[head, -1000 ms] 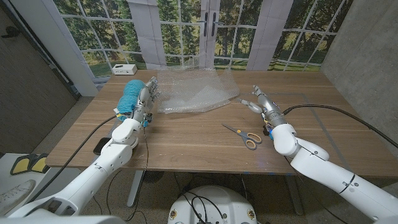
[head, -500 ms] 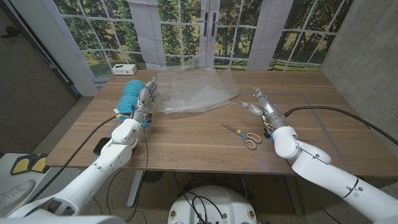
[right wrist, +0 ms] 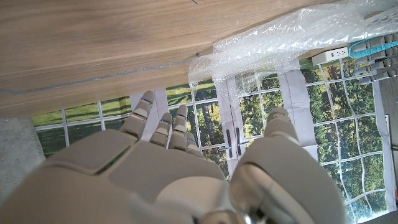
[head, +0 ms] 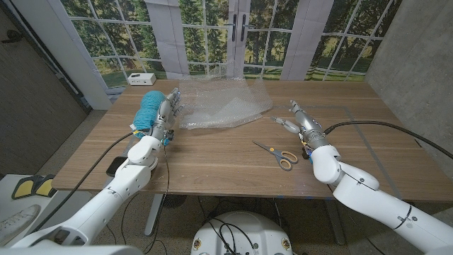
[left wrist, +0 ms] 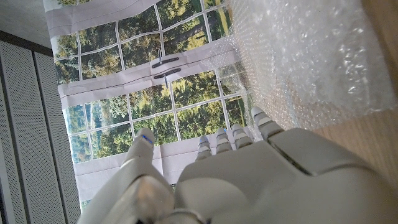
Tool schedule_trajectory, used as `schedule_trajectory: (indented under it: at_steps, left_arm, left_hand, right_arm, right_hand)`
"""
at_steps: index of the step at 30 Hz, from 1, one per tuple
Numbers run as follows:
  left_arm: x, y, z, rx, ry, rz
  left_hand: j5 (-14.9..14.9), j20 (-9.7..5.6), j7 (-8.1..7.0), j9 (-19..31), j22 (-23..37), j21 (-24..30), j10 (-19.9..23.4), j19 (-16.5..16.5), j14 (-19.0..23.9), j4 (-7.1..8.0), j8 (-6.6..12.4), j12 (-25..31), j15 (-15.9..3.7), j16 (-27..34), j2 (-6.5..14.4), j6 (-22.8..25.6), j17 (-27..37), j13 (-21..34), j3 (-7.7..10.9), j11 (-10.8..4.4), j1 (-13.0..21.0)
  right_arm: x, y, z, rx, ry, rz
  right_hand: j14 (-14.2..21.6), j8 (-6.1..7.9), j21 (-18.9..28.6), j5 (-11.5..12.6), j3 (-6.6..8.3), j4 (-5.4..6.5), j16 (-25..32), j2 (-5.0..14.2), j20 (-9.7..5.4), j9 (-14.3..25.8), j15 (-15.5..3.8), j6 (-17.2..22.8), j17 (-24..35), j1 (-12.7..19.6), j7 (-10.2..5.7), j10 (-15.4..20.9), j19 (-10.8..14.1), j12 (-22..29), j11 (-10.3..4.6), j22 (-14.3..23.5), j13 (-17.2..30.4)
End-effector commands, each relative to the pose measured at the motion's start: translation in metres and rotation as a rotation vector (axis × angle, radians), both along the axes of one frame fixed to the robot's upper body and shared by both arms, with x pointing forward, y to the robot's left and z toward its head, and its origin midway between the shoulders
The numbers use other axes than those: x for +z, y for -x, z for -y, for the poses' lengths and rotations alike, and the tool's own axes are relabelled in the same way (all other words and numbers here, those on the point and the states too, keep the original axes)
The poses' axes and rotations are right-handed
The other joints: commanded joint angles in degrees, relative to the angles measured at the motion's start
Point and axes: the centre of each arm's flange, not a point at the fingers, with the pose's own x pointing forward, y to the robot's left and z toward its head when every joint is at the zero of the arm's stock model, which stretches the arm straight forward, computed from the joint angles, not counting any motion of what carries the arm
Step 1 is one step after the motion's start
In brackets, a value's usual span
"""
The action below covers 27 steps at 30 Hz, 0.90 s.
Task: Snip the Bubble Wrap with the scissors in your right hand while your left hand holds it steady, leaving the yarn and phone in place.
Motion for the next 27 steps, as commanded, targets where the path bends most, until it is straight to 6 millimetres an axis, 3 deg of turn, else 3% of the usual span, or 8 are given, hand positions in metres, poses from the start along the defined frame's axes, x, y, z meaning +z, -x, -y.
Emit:
schedule_trajectory:
  at_steps: [1, 6, 10, 27]
  left_arm:
    - [-0.0022, 0.0012, 0.0013, -0.009, 0.014, -0.001]
    - [-0.0021, 0.0012, 0.0016, -0.010, 0.014, 0.001]
    - [-0.0012, 0.0021, 0.0013, -0.016, 0.030, 0.005]
    - [-0.0019, 0.0036, 0.0022, -0.028, 0.013, 0.002]
  left_hand:
    - [0.23, 0.36, -0.11, 0.15, 0.08, 0.32, 0.04, 0.31, 0.27, 0.10, 0.25, 0.20, 0.07, 0.37, 0.14, 0.22, 0.26, 0.12, -0.16, 0.09, 0.89]
    - [0.23, 0.35, -0.09, 0.15, 0.08, 0.31, 0.01, 0.34, 0.28, 0.10, 0.26, 0.18, 0.10, 0.36, 0.18, 0.32, 0.26, 0.12, -0.16, 0.19, 0.92]
    - [0.23, 0.32, -0.10, 0.15, 0.08, 0.31, 0.05, 0.38, 0.30, 0.09, 0.25, 0.19, 0.11, 0.35, 0.20, 0.34, 0.26, 0.12, -0.16, 0.16, 0.94]
    - [0.22, 0.31, -0.01, 0.15, 0.08, 0.26, 0.17, 0.38, 0.29, 0.09, 0.21, 0.20, 0.13, 0.30, 0.28, 0.40, 0.26, 0.12, -0.19, 0.06, 1.01]
  right_arm:
    - [-0.0025, 0.0041, -0.0035, -0.017, 0.040, -0.017]
    - [-0.0013, 0.0058, -0.0056, -0.021, 0.059, -0.022]
    - [-0.0007, 0.0069, -0.0060, -0.026, 0.067, -0.041]
    - [-0.0071, 0.0133, -0.0072, -0.048, 0.104, -0.066]
  right_hand:
    - [0.98, -0.18, 0.23, -0.14, -0.06, 0.32, 0.42, -0.23, 0.32, 0.33, 0.36, -0.84, 0.38, -0.09, -0.09, -0.76, 0.84, -0.02, 0.15, 0.08, 0.37]
    - [2.21, -0.18, 0.40, -0.11, -0.05, 0.36, 0.90, -0.11, 0.45, 0.34, 0.55, -0.86, 0.52, -0.04, -0.05, -1.09, 1.70, -0.17, 0.62, 0.09, 0.52]
    - [2.75, -0.26, 0.44, -0.10, -0.07, 0.37, 1.10, -0.07, 0.99, 0.35, 1.93, -1.12, 0.64, 0.00, 0.05, -1.23, 2.22, -0.24, 0.73, 0.12, 0.67]
    - [3.95, -0.22, 0.53, -0.07, -0.05, 0.42, 1.60, 0.16, 1.23, 0.35, 1.14, -1.13, 0.87, 0.11, 0.30, -0.53, 3.14, 0.03, 0.99, 0.21, 0.96]
